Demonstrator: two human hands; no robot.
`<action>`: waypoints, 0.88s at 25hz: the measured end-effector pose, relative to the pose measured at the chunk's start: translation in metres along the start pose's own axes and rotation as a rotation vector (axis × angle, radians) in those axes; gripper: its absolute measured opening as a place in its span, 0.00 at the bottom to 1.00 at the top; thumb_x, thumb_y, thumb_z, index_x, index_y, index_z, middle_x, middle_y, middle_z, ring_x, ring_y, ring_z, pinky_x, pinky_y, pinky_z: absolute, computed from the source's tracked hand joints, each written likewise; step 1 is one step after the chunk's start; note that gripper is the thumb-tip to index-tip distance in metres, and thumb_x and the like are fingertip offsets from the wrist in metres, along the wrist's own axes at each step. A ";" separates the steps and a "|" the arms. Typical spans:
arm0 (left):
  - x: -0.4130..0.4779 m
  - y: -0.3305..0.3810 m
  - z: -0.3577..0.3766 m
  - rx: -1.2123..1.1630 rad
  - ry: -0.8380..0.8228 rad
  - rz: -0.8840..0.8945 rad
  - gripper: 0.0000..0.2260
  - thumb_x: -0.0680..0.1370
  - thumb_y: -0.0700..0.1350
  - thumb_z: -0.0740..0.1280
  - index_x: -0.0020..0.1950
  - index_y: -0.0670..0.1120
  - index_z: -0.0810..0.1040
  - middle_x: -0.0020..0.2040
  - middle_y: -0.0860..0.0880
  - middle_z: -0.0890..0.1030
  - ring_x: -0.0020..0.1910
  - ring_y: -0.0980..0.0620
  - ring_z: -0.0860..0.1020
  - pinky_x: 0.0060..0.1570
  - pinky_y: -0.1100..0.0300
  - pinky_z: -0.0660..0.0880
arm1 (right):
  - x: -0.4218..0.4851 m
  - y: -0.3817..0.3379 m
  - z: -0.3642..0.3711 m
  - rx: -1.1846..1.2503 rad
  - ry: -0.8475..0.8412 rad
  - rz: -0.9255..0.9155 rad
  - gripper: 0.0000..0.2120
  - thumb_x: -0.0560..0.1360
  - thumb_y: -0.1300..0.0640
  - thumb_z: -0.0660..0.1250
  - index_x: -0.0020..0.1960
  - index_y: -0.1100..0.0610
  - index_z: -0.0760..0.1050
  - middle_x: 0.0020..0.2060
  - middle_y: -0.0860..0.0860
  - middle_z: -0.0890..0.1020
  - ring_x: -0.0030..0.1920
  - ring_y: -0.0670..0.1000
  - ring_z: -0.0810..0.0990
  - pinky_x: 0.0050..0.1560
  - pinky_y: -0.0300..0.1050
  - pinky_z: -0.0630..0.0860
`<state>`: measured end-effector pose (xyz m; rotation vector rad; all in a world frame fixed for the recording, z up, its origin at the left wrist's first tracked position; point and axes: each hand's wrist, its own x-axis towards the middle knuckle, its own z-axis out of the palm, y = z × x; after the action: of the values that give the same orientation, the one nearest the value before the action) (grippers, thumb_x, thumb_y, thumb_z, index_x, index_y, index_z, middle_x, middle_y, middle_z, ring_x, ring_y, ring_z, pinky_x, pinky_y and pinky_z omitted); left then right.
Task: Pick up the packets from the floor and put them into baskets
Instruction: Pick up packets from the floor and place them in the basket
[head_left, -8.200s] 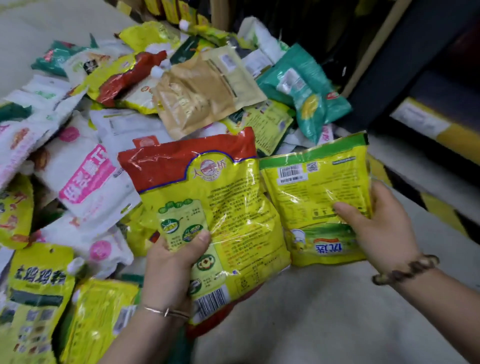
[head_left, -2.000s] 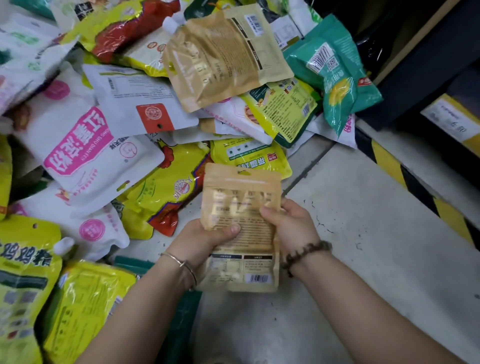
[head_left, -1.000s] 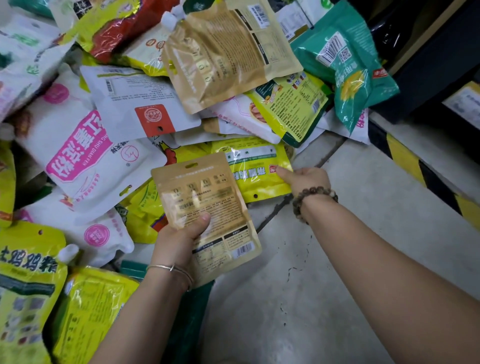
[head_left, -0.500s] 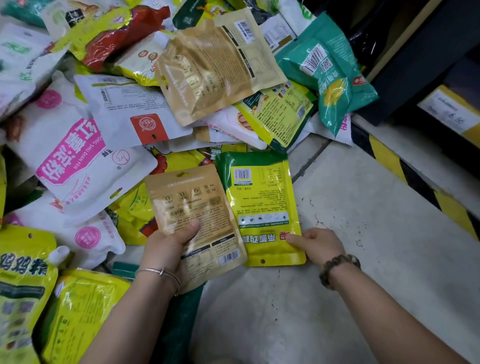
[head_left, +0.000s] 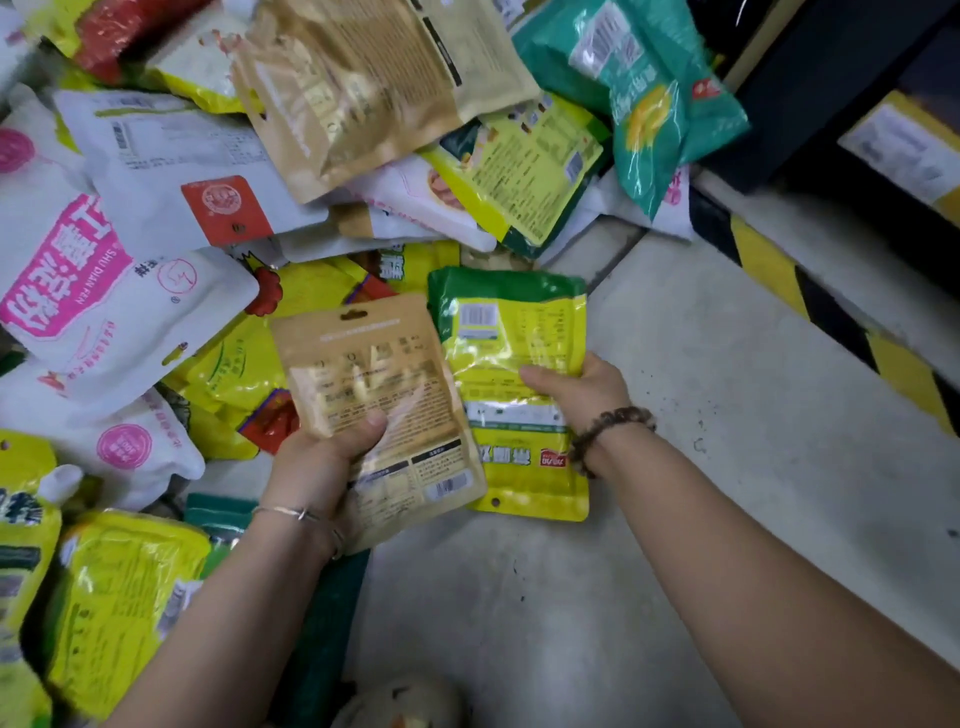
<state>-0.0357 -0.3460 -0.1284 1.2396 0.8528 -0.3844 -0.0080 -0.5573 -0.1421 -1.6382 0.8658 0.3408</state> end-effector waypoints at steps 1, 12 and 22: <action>-0.006 -0.001 0.008 0.014 -0.019 0.008 0.07 0.73 0.34 0.67 0.47 0.43 0.82 0.38 0.46 0.85 0.35 0.49 0.83 0.31 0.55 0.79 | -0.004 0.004 -0.010 0.078 0.005 -0.015 0.14 0.68 0.61 0.74 0.53 0.59 0.78 0.49 0.57 0.83 0.47 0.54 0.82 0.49 0.48 0.79; -0.129 0.015 0.084 0.306 -0.141 0.091 0.06 0.75 0.36 0.67 0.42 0.45 0.81 0.36 0.51 0.85 0.36 0.54 0.83 0.33 0.63 0.78 | -0.109 -0.008 -0.163 0.228 0.203 -0.167 0.10 0.71 0.63 0.71 0.47 0.50 0.76 0.41 0.43 0.84 0.44 0.46 0.83 0.44 0.41 0.80; -0.320 0.125 0.153 0.559 -0.334 0.109 0.06 0.74 0.37 0.68 0.41 0.46 0.82 0.38 0.52 0.85 0.40 0.52 0.83 0.52 0.52 0.77 | -0.294 -0.116 -0.253 0.196 0.556 -0.195 0.07 0.73 0.60 0.69 0.46 0.51 0.74 0.37 0.38 0.78 0.34 0.36 0.76 0.38 0.29 0.71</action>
<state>-0.1024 -0.5080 0.2041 1.6672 0.3940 -0.7514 -0.1862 -0.6869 0.1971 -1.6368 1.0971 -0.3454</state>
